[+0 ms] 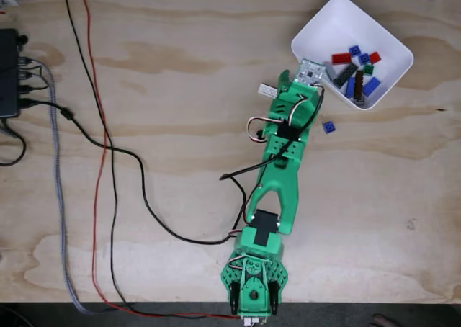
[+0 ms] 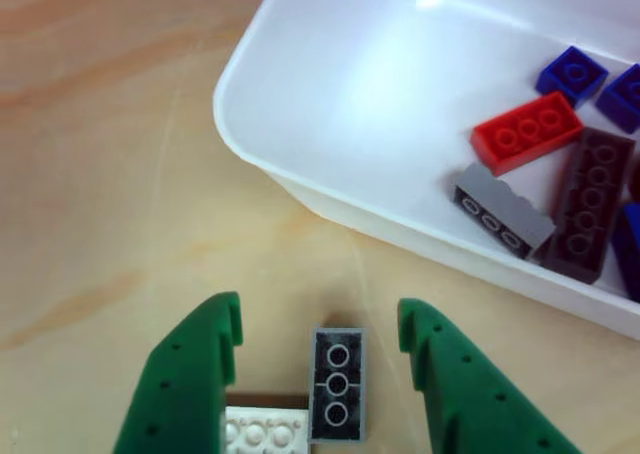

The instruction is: Put all lego bricks in the bin.

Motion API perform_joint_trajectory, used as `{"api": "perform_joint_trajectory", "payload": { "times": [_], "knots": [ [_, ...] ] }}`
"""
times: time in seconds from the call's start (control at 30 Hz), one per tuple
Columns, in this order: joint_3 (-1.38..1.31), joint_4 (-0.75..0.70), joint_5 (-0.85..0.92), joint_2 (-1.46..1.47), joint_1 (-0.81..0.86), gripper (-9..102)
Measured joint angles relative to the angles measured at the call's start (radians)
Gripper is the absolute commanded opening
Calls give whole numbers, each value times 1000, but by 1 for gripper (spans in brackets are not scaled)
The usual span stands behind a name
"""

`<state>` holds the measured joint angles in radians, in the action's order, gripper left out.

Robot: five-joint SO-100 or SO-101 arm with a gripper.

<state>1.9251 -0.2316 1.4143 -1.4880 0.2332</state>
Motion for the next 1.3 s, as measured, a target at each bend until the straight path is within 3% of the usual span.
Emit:
{"api": "perform_joint_trajectory", "payload": {
  "times": [0.53, 0.7, 0.87, 1.1, 1.2, 1.3],
  "knots": [
    [-12, 61, 29, 199, 14, 16],
    [-14, 74, 25, 232, 14, 0],
    [5, 81, -15, 225, 3, 0],
    [3, -222, -97, -114, -67, 0],
    [-181, -351, -98, -270, -81, 0],
    [-468, -477, -98, -218, -14, 0]
  ]
}}
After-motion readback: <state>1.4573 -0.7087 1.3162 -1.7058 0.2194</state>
